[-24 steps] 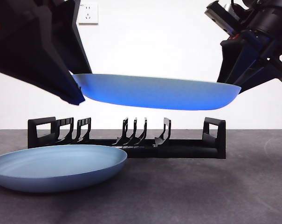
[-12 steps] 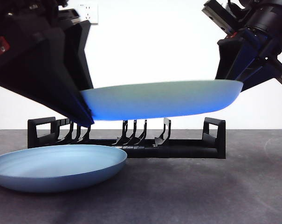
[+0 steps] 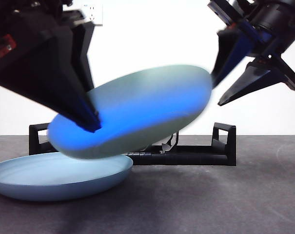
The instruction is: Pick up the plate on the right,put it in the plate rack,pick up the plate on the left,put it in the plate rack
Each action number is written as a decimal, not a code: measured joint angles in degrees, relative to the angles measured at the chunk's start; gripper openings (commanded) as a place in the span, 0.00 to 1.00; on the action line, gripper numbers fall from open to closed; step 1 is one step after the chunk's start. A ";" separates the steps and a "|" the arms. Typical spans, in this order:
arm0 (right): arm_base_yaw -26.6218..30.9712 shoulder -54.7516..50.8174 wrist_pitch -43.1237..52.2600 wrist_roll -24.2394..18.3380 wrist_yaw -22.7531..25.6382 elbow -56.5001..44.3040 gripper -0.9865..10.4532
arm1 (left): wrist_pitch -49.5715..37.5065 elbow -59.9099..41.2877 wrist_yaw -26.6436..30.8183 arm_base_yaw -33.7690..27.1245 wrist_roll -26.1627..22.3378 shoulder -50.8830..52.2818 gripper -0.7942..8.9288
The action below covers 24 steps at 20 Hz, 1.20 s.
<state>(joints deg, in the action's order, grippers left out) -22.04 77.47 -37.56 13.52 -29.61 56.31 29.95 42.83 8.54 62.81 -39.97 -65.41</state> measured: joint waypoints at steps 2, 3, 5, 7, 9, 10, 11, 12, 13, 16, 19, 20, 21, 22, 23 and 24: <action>0.74 -0.52 1.51 0.04 0.11 0.57 0.36 | -1.53 -0.02 0.46 0.00 3.48 -0.02 0.07; 0.94 -1.20 3.34 0.20 0.20 0.68 0.36 | -2.71 -0.02 0.33 0.00 5.44 -0.02 0.07; 1.14 -4.11 8.09 0.90 2.40 0.68 0.36 | -6.05 -0.02 0.74 0.00 10.34 0.00 0.07; 1.40 -8.39 12.33 1.49 7.67 0.90 0.36 | -9.35 0.13 4.37 0.00 15.72 0.26 0.07; 1.44 -12.55 14.97 1.73 14.67 1.25 0.36 | -10.36 1.44 9.42 -0.07 20.09 0.83 0.07; 1.44 -14.40 15.45 1.73 17.90 1.25 0.36 | -11.21 2.43 10.62 -0.63 21.66 1.22 0.07; 1.44 -15.93 15.74 1.75 20.61 1.25 0.36 | -11.34 3.74 10.51 -1.55 22.84 1.55 0.07; 1.55 -17.22 15.89 1.73 22.71 1.25 0.36 | -11.69 5.29 10.34 -3.23 24.15 1.86 0.07; 1.73 -18.29 15.89 1.73 23.78 1.25 0.36 | -11.91 6.54 10.08 -5.38 25.11 2.03 0.07; 1.81 -19.96 15.89 1.73 24.04 1.25 0.36 | -12.44 8.98 3.15 -14.47 27.21 2.05 0.07; 1.81 -20.00 15.15 1.73 24.06 1.25 0.36 | -15.98 9.35 -9.75 -25.33 30.38 2.05 0.07; 1.81 -20.00 14.75 1.73 24.06 1.25 0.36 | -16.70 9.35 -14.58 -29.24 31.78 2.05 0.07; 1.81 -20.00 14.71 1.73 24.06 1.25 0.36 | -17.22 9.35 -17.66 -31.65 32.74 2.05 0.07; 1.81 -20.00 14.71 1.73 24.06 1.25 0.36 | -18.08 9.35 -21.27 -34.34 33.88 2.01 0.07; 1.81 -20.00 14.71 1.73 24.06 1.25 0.36 | -19.12 9.35 -24.57 -36.92 34.95 1.97 0.07; 1.81 -20.00 14.71 1.73 24.06 1.25 0.36 | -20.20 9.35 -27.06 -38.97 35.82 1.92 0.07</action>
<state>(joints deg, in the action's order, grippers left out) -20.23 57.47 -22.85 15.25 -5.54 57.56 9.76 52.18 -18.52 23.84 -4.14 -63.48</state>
